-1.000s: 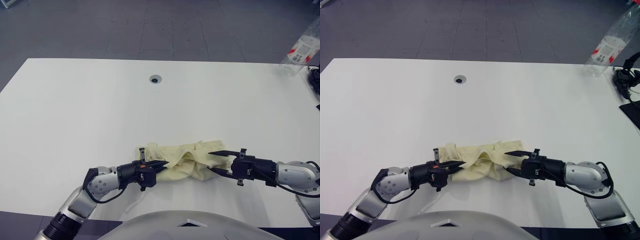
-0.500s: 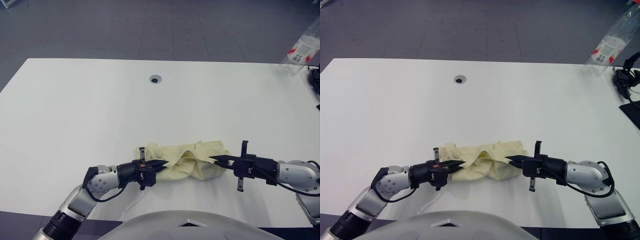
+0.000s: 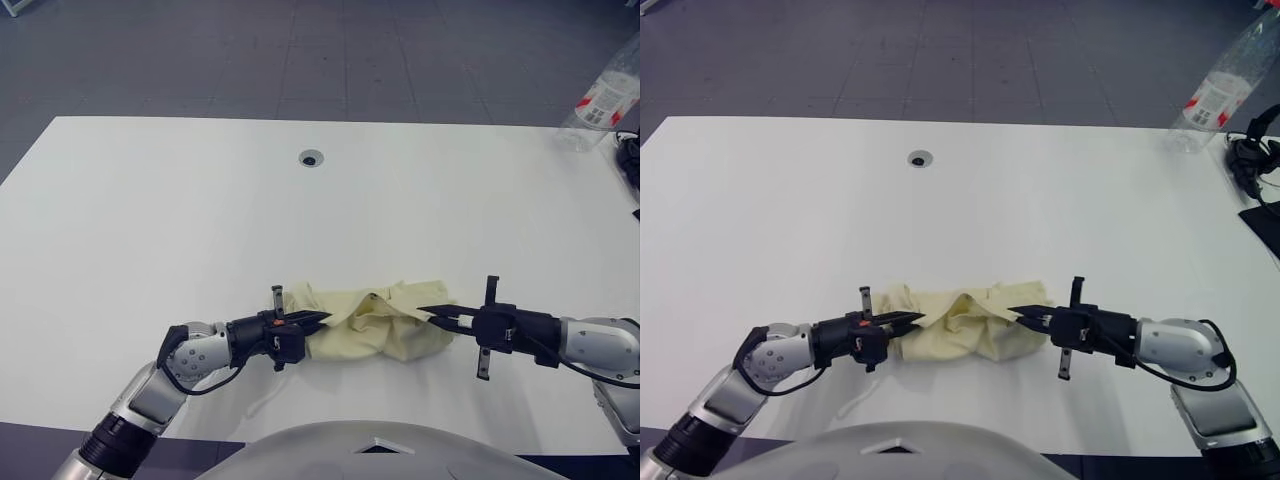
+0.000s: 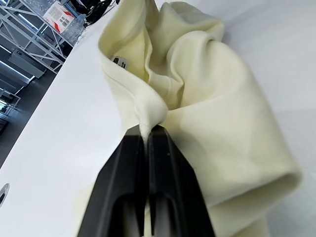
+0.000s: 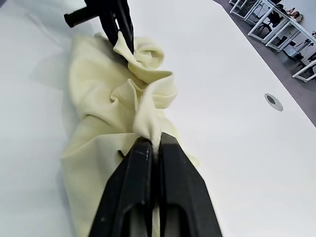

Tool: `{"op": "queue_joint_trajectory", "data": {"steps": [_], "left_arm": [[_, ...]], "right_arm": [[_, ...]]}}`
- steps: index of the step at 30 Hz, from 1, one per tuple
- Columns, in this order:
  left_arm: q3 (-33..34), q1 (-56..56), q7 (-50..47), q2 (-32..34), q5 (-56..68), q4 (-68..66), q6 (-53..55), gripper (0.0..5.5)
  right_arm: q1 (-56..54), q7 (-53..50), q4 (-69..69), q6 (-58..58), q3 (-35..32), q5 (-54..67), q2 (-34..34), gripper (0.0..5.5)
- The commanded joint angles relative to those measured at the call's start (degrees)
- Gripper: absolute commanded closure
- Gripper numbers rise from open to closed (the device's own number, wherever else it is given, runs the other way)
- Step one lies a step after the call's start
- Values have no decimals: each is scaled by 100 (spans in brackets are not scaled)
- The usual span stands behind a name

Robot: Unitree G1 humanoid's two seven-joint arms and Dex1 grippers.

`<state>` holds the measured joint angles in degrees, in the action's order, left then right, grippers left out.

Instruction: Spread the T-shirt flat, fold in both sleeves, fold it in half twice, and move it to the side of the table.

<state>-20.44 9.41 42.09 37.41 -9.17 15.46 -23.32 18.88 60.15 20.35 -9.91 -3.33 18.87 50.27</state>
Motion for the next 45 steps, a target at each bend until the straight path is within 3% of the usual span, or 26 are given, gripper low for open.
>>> {"op": "queue_joint_trajectory", "data": {"steps": [1,5,11,17,21,25,29,34,39,45], "left_arm": [[33,-30,32,76,-28,-41,-24,550],[11,-65,46,65,-34,-52,-39,550],[64,-36,53,100,34,55,-32,550],[543,45,299,397,981,677,65,550],[671,514,893,967,1877,1326,212,550],[471,1238,1560,1637,2076,1633,318,550],[126,1406,1835,1807,1553,1375,543,550],[-500,1001,1850,1432,620,775,692,550],[-1050,238,876,538,-1052,-661,602,550],[-1018,-374,125,162,-1429,-1571,901,550]], "right_arm": [[-242,119,-224,833,49,515,-24,547],[-258,243,-187,1410,85,869,-47,547],[-399,247,-206,1326,8,797,-223,547],[-274,555,36,1115,-424,1045,-110,547],[297,1153,480,978,-629,1066,190,547],[818,1592,656,759,-368,441,589,547],[755,1675,538,698,140,-233,771,547],[230,1456,302,841,846,-788,556,547],[-44,1270,286,1362,1405,-954,383,547],[-1196,409,-851,1979,2051,-1787,-373,547]]}}
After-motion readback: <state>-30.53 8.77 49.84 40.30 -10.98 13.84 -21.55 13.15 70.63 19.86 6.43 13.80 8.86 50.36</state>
